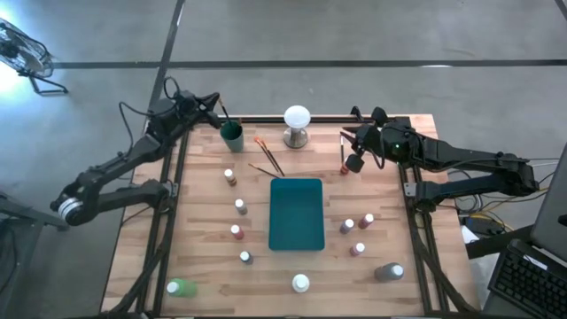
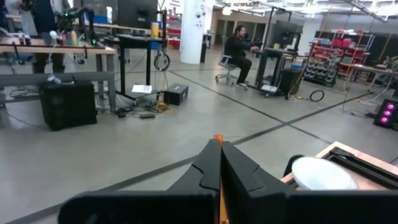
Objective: Pick & Place Paint Supplies
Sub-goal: Put the yellow paint brush into the green cup
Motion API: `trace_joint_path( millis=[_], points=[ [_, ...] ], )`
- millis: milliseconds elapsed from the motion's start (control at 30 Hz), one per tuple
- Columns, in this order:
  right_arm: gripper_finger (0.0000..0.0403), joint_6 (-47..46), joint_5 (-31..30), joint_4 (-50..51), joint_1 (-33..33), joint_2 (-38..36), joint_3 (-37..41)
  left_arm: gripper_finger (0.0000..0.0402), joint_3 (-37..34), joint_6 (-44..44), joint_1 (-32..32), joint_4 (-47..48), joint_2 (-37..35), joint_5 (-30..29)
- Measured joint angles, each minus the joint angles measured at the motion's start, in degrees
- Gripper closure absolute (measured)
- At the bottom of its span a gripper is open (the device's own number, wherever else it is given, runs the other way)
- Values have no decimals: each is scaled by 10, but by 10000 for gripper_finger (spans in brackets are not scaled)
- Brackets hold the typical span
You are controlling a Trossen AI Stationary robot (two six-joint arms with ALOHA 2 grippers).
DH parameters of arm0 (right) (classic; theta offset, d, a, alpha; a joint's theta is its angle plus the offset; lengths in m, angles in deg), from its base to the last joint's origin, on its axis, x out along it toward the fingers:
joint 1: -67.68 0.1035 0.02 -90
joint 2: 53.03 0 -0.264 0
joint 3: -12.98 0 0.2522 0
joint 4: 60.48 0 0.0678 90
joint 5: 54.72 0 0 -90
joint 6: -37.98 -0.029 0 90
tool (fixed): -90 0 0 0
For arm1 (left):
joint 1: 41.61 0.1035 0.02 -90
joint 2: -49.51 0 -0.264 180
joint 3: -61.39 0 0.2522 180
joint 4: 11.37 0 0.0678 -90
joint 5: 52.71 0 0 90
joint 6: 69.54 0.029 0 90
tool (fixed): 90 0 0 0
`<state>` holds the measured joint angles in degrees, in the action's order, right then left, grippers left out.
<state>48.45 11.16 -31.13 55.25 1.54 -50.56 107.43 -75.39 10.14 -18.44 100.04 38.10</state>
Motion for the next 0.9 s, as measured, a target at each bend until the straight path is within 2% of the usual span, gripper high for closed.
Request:
trace_joint_path(
  millis=[500, 767, 900],
  points=[
    [307, -2, 0, -12, 0, 0, 0, 401, -64, 45, -45, -45, 43, -22],
    [333, -4, 0, -14, 0, 0, 1, 401, -68, 54, -57, -55, 89, -25],
    [348, -4, 0, -14, 0, 0, 3, 402, -74, 63, -65, -55, 114, -54]
  ],
)
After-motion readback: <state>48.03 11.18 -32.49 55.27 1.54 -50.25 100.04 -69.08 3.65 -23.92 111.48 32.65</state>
